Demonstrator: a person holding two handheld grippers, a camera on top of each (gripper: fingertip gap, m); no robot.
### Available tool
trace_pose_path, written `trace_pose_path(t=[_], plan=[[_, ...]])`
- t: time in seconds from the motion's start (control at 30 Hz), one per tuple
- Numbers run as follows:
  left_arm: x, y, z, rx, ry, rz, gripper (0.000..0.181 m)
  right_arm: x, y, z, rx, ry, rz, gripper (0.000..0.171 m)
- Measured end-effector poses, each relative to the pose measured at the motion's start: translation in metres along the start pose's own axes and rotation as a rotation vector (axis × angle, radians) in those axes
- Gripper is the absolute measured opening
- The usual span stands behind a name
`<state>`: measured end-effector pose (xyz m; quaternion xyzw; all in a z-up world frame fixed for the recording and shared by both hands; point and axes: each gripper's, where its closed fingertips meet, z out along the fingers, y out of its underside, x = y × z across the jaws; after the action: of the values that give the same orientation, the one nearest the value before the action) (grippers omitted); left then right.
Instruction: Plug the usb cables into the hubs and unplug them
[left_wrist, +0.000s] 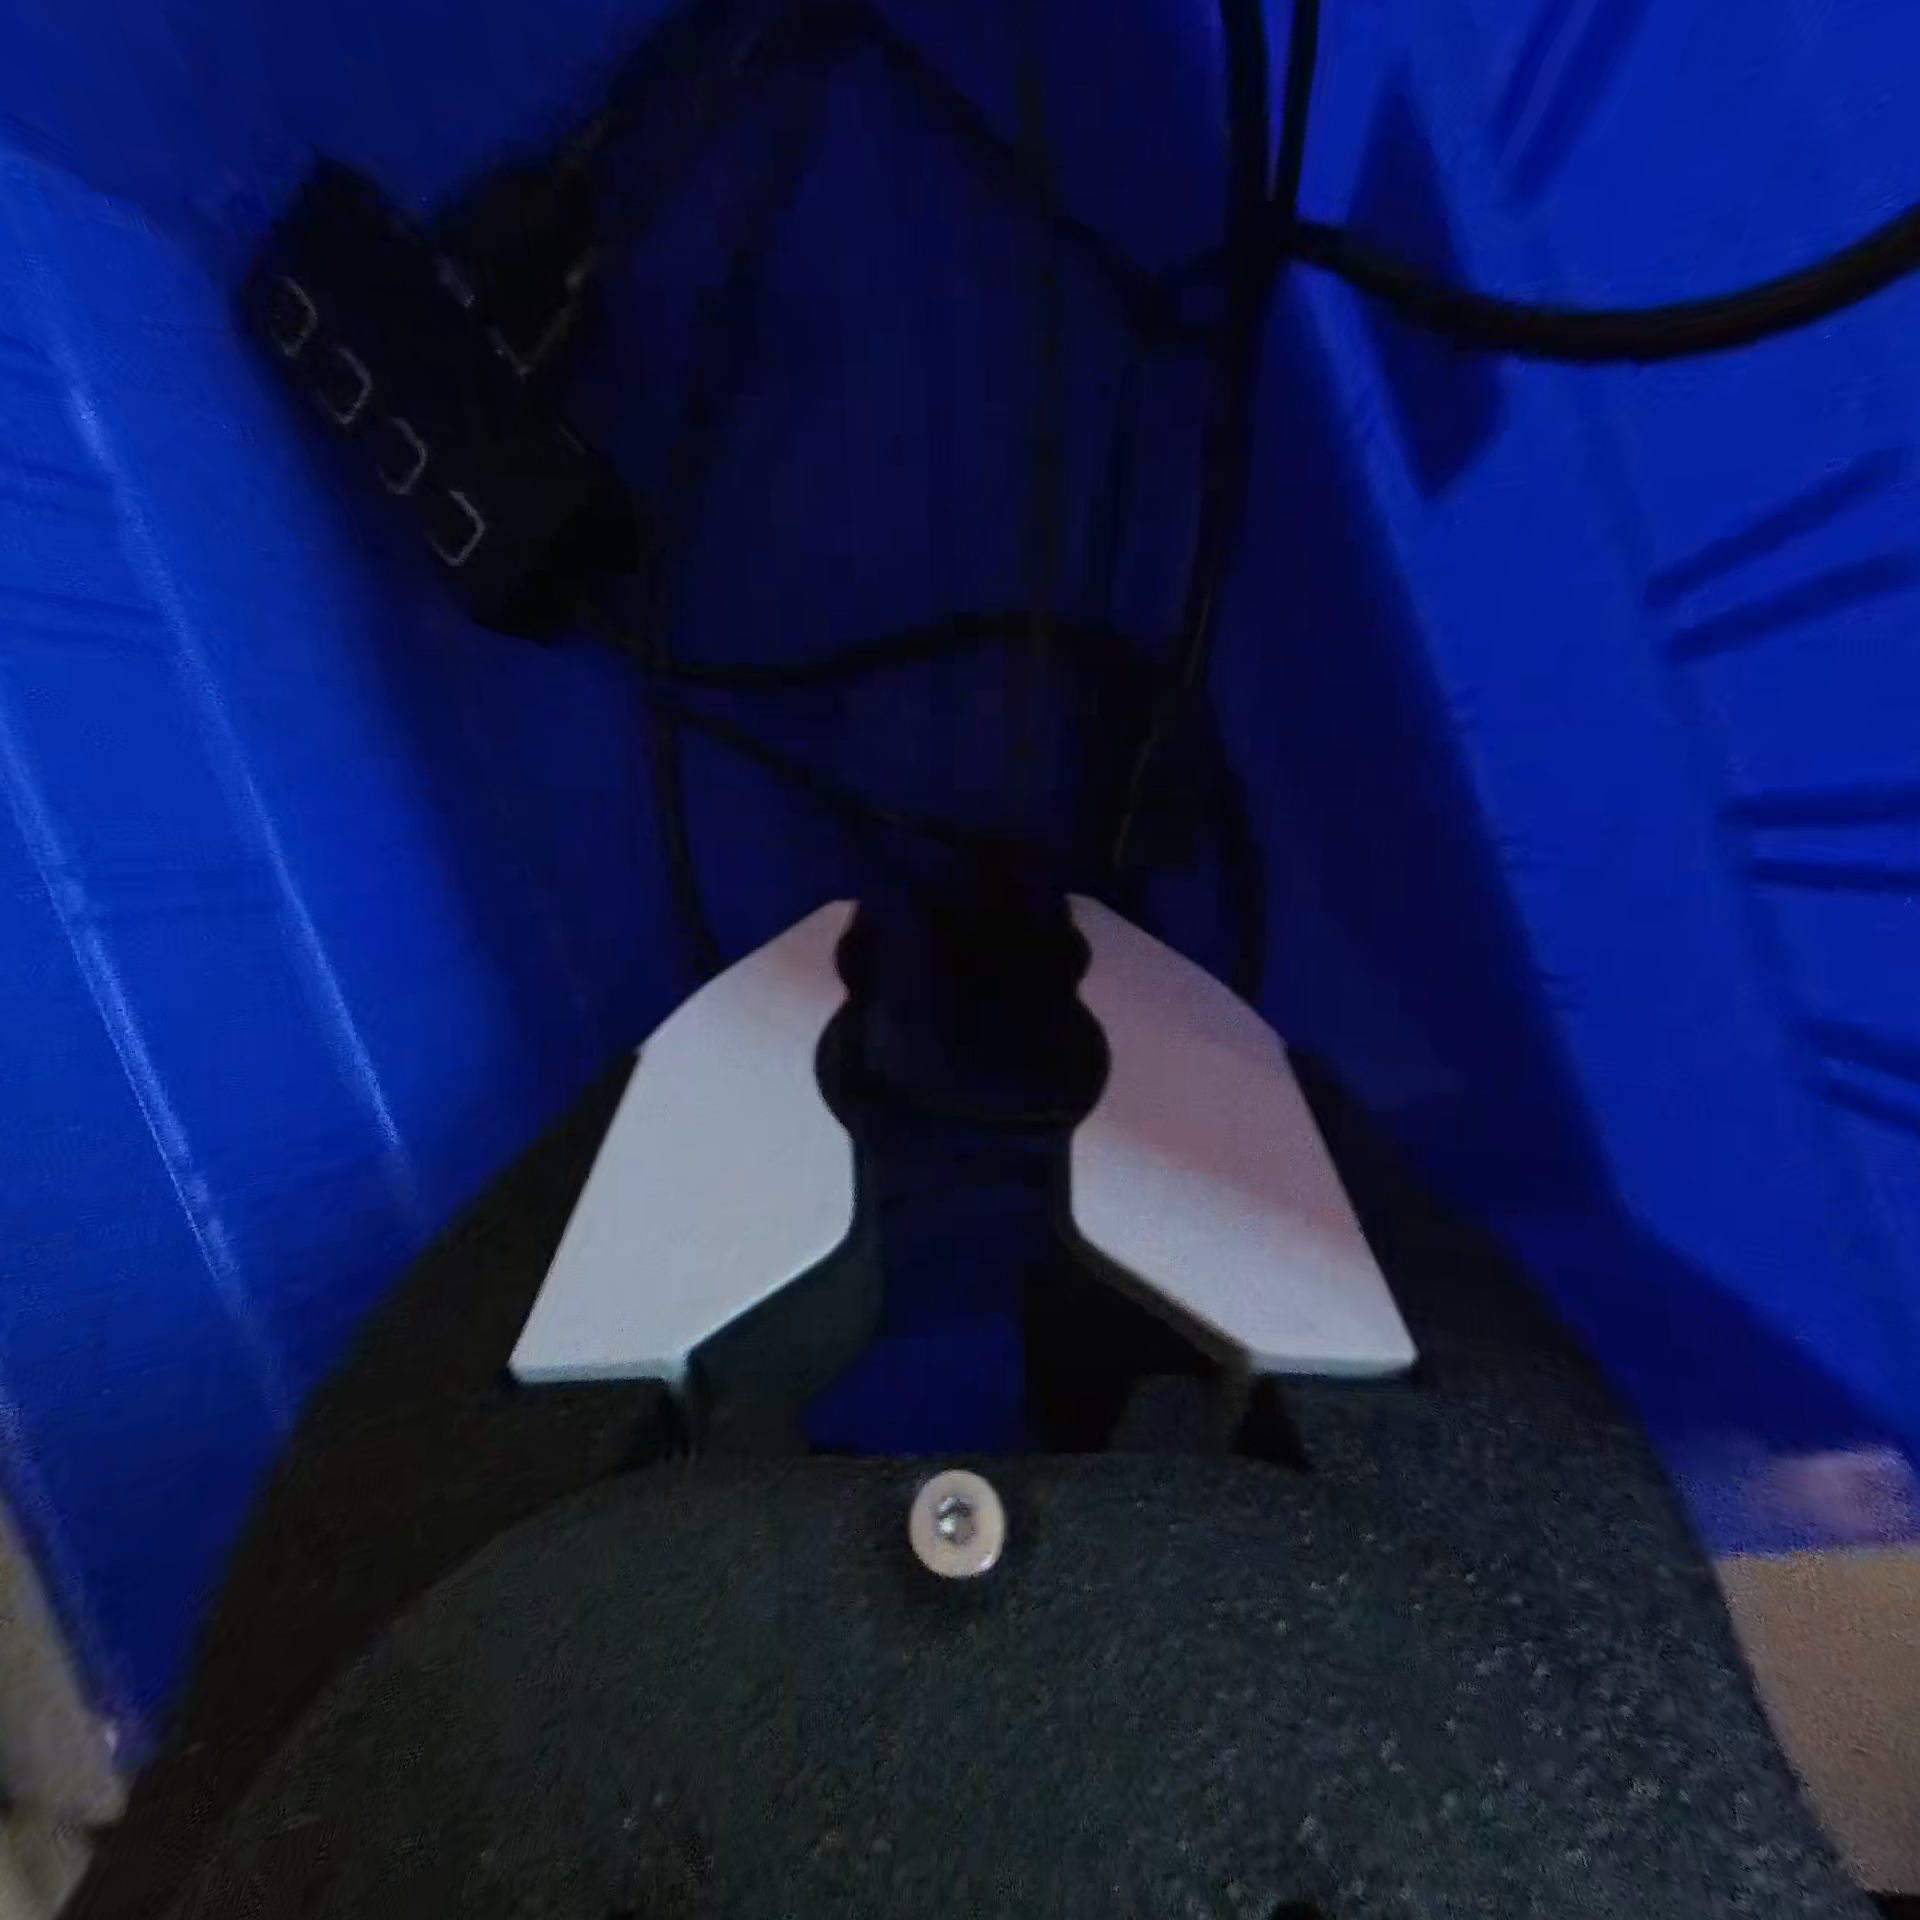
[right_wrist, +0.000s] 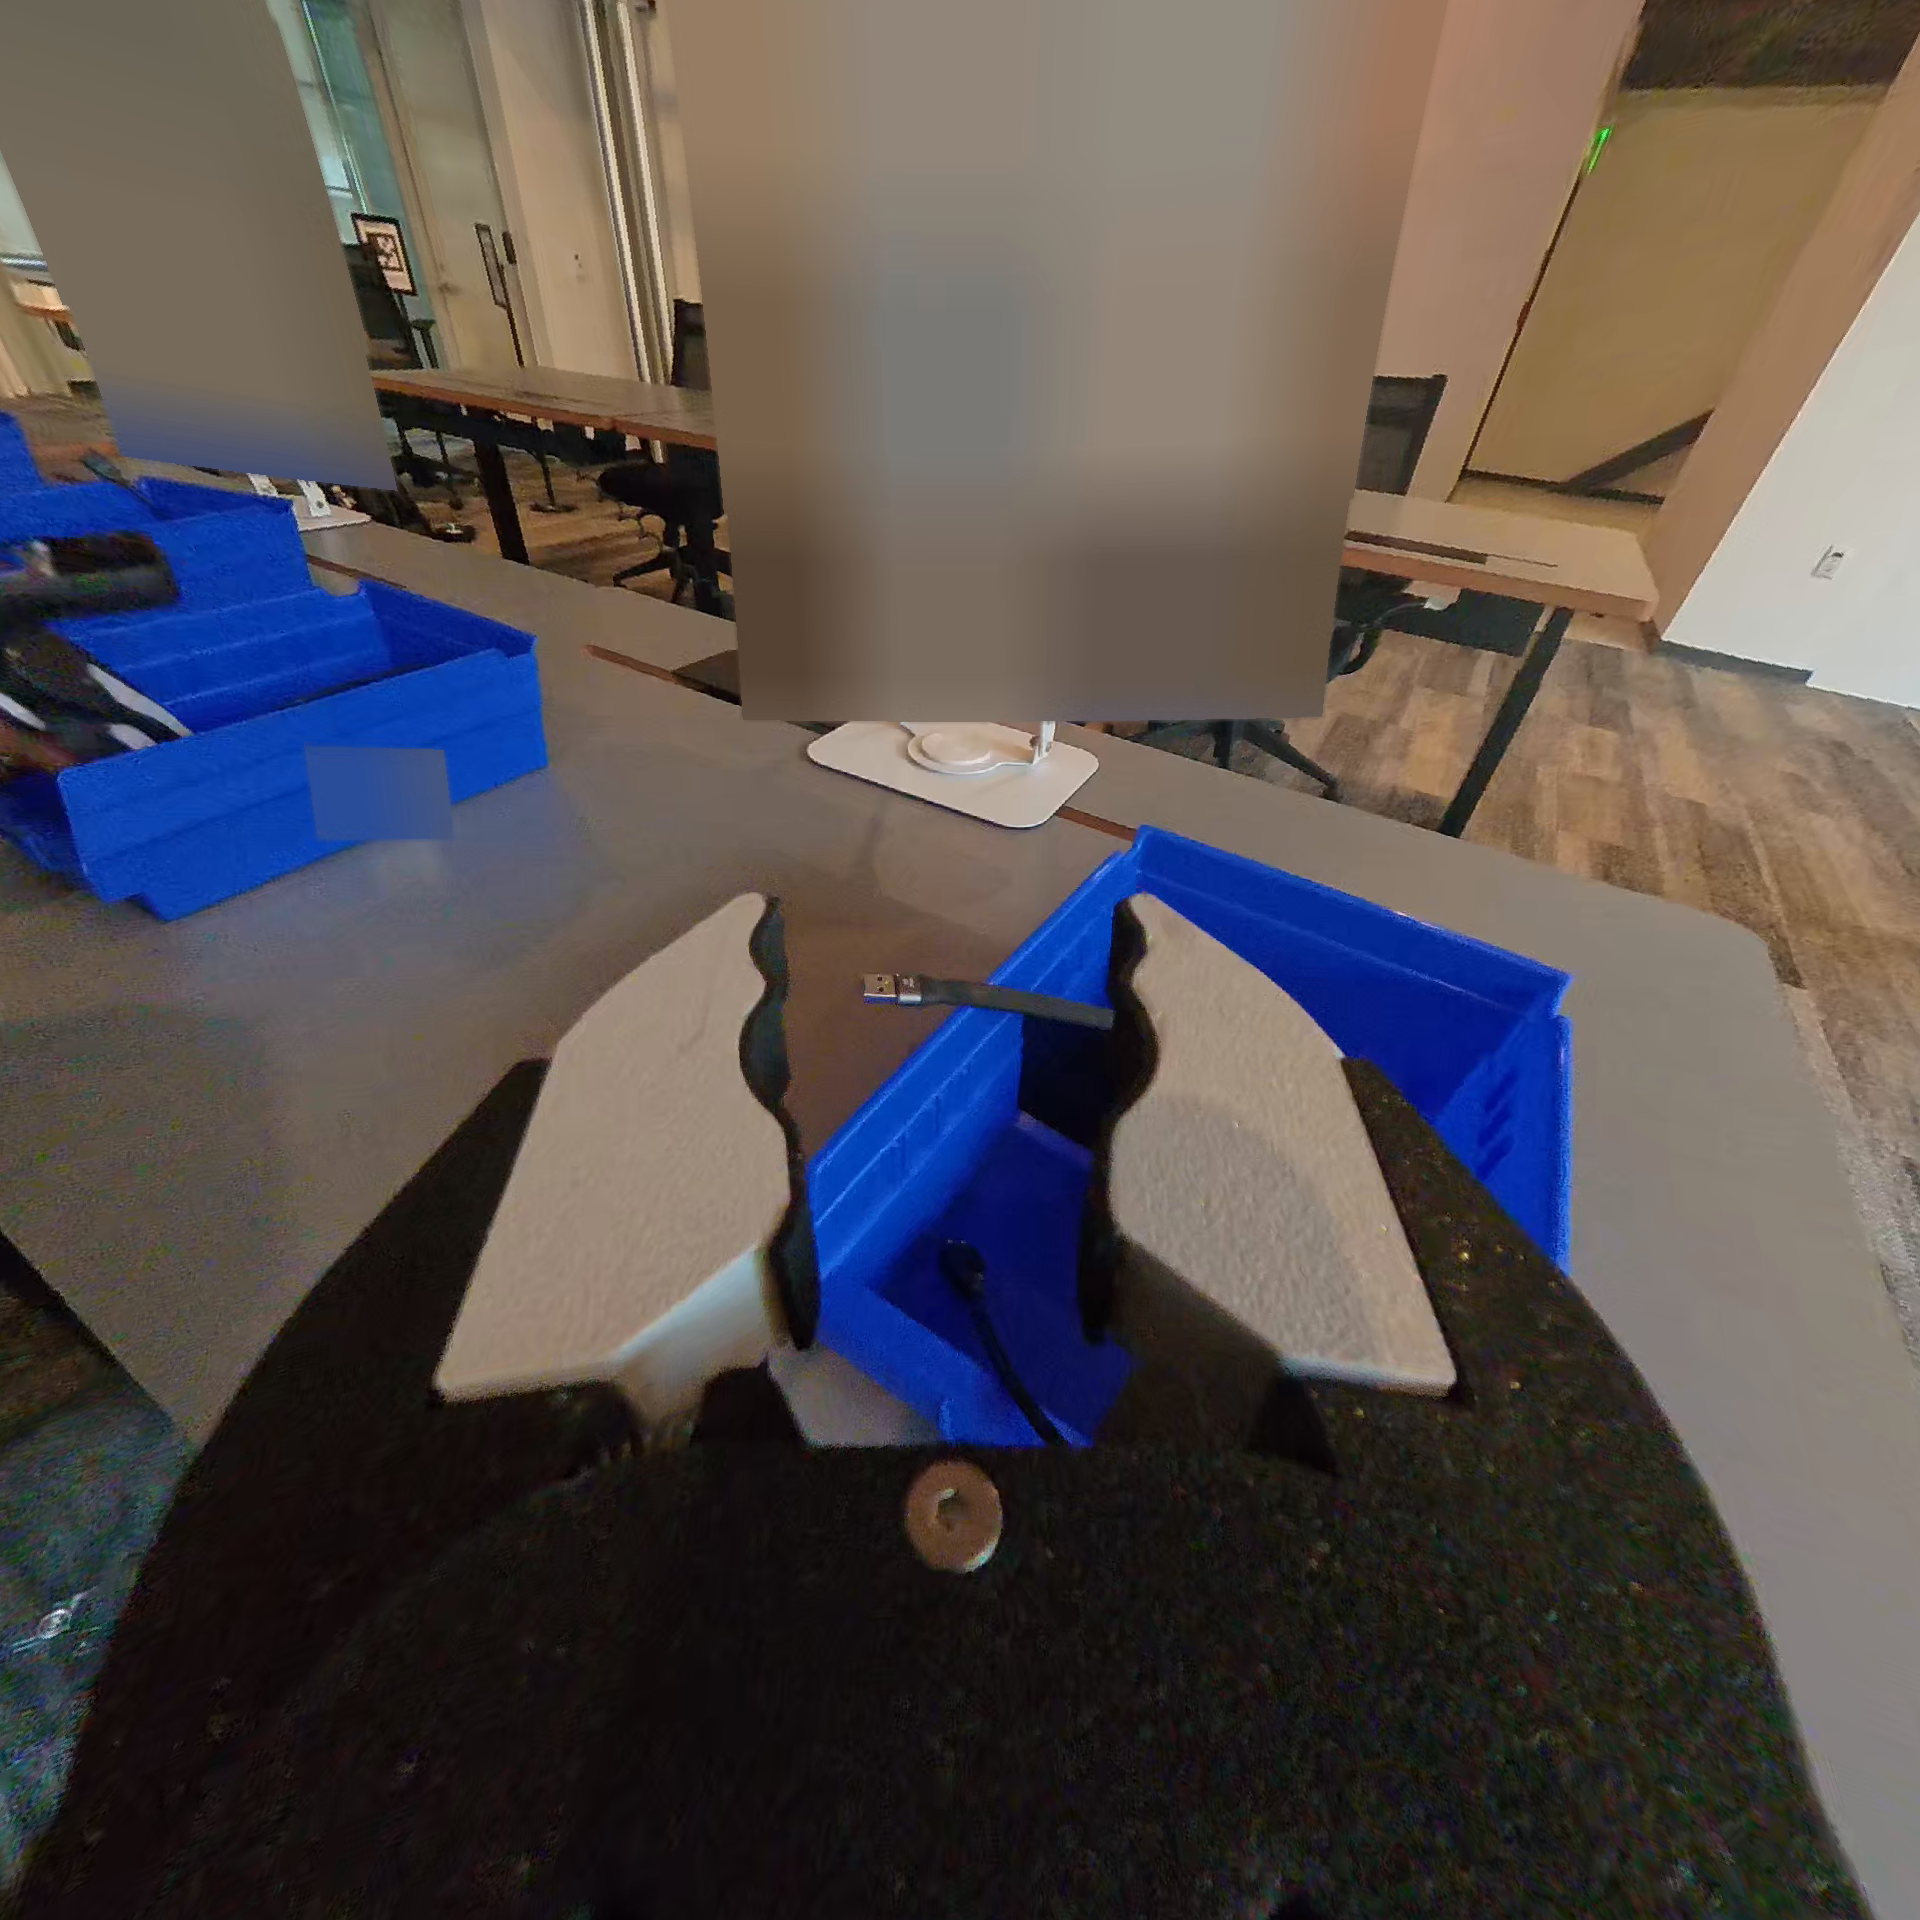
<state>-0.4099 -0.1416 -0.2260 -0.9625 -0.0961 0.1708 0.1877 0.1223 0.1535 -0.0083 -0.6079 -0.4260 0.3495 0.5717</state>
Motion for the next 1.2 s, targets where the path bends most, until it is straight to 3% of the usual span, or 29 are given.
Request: trace_pose_path(t=[0.1, 0.2, 0.4, 0.47, 0.53, 0.63, 0.73, 0.83, 0.97, 1.07, 1.13, 1.2], plan=[[-0.01, -0.006, -0.022, 0.117, 0.009, -0.083, 0.059, 0.002, 0.002, 0.0, -0.009, 0.009, -0.004, 0.058], [-0.023, -0.014, -0.053, 0.257, 0.018, -0.168, 0.069, 0.002, 0.005, 0.002, -0.018, 0.007, -0.002, 0.058], [-0.018, -0.056, -0.141, 0.809, 0.151, -0.321, 0.096, 0.012, 0.027, 0.009, -0.151, 0.11, -0.072, 0.083], [-0.013, -0.065, -0.171, 0.969, 0.195, -0.354, 0.094, 0.01, 0.028, 0.012, -0.15, 0.1, -0.069, 0.088], [-0.008, -0.069, -0.197, 1.107, 0.211, -0.351, 0.078, 0.013, 0.024, 0.014, -0.107, 0.101, -0.05, 0.089], [-0.008, -0.071, -0.217, 1.192, 0.179, -0.369, 0.073, 0.023, 0.017, 0.01, -0.022, 0.122, -0.043, 0.088], [-0.001, -0.076, -0.231, 1.23, 0.14, -0.293, 0.099, 0.034, 0.015, 0.004, 0.013, 0.15, -0.057, 0.098], [0.007, -0.08, -0.247, 1.268, 0.045, -0.191, 0.11, 0.041, 0.023, 0.002, -0.046, 0.182, -0.071, 0.109], [0.007, -0.081, -0.262, 1.306, 0.012, -0.231, 0.119, 0.047, 0.037, 0.004, -0.126, 0.209, -0.057, 0.091], [-0.002, -0.075, -0.275, 1.381, -0.005, -0.305, 0.12, 0.055, 0.035, 0.003, -0.093, 0.27, -0.056, 0.065], [-0.012, -0.067, -0.289, 1.493, -0.078, -0.348, 0.104, 0.063, 0.028, -0.001, -0.039, 0.328, -0.066, 0.041], [-0.02, -0.052, -0.314, 1.663, -0.236, -0.325, 0.076, 0.071, 0.013, -0.009, 0.079, 0.406, -0.117, 0.019]])
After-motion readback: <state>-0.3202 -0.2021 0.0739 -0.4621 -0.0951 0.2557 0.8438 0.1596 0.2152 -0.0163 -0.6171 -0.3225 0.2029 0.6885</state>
